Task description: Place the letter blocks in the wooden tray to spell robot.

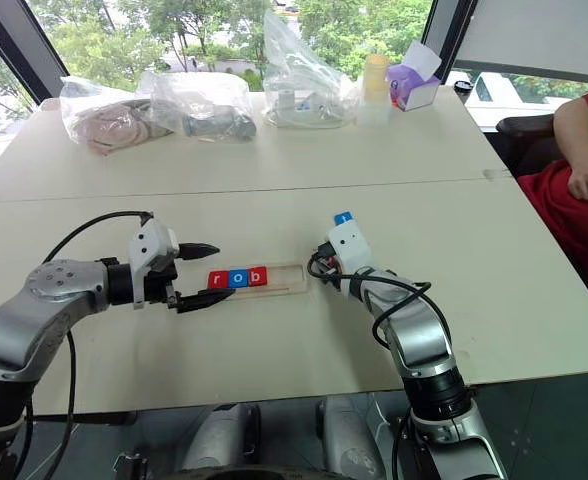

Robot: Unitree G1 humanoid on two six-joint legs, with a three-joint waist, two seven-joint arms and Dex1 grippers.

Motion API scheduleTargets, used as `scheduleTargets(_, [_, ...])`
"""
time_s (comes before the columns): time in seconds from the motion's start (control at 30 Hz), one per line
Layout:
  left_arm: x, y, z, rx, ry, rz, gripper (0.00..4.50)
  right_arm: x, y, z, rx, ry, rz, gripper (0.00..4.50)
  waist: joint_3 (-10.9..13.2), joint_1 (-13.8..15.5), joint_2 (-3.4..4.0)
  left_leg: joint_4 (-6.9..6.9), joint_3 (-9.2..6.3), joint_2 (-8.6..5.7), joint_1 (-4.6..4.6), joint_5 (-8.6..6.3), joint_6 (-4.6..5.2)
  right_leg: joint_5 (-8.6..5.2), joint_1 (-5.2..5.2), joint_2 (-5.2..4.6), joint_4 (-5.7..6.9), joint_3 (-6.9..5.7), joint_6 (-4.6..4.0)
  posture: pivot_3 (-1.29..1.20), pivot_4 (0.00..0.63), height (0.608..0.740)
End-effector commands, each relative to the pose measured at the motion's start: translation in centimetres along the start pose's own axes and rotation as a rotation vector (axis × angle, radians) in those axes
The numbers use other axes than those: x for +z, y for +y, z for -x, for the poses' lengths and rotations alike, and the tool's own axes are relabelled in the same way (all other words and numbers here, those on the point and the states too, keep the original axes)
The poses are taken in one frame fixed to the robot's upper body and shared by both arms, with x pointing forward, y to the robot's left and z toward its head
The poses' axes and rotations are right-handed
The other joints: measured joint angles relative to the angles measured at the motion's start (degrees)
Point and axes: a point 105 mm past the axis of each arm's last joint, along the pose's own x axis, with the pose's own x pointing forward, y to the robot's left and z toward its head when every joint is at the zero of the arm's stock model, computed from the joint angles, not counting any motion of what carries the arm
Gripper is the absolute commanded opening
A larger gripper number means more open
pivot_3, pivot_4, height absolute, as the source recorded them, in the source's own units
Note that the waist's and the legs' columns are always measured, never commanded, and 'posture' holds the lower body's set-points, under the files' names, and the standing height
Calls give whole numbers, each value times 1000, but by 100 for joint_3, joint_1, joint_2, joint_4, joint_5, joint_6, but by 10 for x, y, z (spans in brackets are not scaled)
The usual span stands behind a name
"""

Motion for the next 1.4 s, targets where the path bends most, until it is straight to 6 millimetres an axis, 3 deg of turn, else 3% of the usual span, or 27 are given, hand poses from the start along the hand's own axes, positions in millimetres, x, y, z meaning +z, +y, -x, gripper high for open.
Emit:
scheduleTargets(0.03, [5, -2, -2, -7, -16, -39, 4500, 9, -30, 11, -154, -24, 65, 1213, 0, 10, 0, 0, 0, 0, 0, 0, 0, 0, 0, 0, 0, 0, 0, 0, 150, 740])
scheduleTargets(0.17, [4, -3, -3, -24, -18, -44, 4500, 8, -51, 36, -299, -26, -52, 1213, 0, 40, 0, 0, -1, -1, -6, 0, 0, -4, 0, -7, -6, 0, -3, 0, 150, 740])
scheduleTargets(0.3, [6, -1, -5, -32, -26, -49, 4500, -4, -55, 48, -396, 5, -216, 1213, 0, -8, -1, -6, -6, 1, -4, 0, 0, 4, -2, 0, -5, -2, 11, 0, 150, 740])
scheduleTargets(0.4, [8, 0, -11, -54, -34, -55, 4500, -15, -52, 47, -462, 21, -348, 1213, -1, -9, 1, -6, -9, 2, -2, 0, 0, 5, -4, 4, -2, -3, 9, 0, 150, 740])
scheduleTargets(0.53, [12, 0, -15, -73, -43, -64, 4500, -24, -53, 42, -480, 38, -363, 3191, -1, -7, 1, -5, -5, 1, -3, 0, 0, 5, -4, 1, -2, -3, 8, 0, 150, 740])
scheduleTargets(0.6, [13, 2, -13, -73, -39, -66, 4500, -10, -57, 45, -450, -7, -254, 4243, 0, 2, 2, -6, -4, 1, -4, 0, 0, 5, -3, -3, -6, -2, 9, 0, 150, 740])
scheduleTargets(0.63, [13, 3, -12, -73, -39, -65, 4500, -3, -59, 47, -433, -39, -211, 4433, 0, 11, 3, -6, -5, 1, -7, 0, 0, 4, -3, -7, -8, -2, 9, 0, 150, 740])
scheduleTargets(0.73, [12, 5, -7, -79, -30, -63, 4500, 30, -66, 55, -293, -213, 110, 4433, 4, 1, 7, -4, 3, -4, -7, 0, 0, -5, -2, -12, -16, -1, -1, 0, 150, 740])
scheduleTargets(0.83, [16, 4, -3, -106, -36, -61, 4500, 28, -56, 62, 1, -271, 206, 4433, 0, -2, -1, -6, 5, -9, -4, 0, 0, -4, 5, -8, -25, 0, 2, 0, 150, 740])
scheduleTargets(0.9, [23, -1, 2, -152, -54, -61, 4500, 15, -55, 74, 210, -280, 236, 4433, 0, 0, -5, -7, -5, -3, -2, -1, 1, 3, 10, 4, -25, -5, 14, 0, 150, 740])
scheduleTargets(1.0, [22, -13, 13, -238, -6, -81, 4500, -26, -72, 88, 393, -100, 361, 4433, 6, 5, 1, -8, -4, -3, -3, -1, 2, 3, 10, 2, -25, -8, 15, 0, 150, 740])
scheduleTargets(1.2, [22, -8, 19, -207, 13, -83, 4500, -38, -94, 73, 453, -63, 395, 4433, 7, -45, -2, 0, 22, 2, 16, -1, 3, 1, 13, 5, -15, 5, -13, 0, 150, 740])
scheduleTargets(1.4, [11, -6, 25, -180, 47, -50, 4500, -40, -102, 54, 471, -75, 405, 4433, 7, -6, -1, 0, 23, 2, 14, 0, 2, 8, 12, 4, -12, 7, 2, 0, 150, 740])
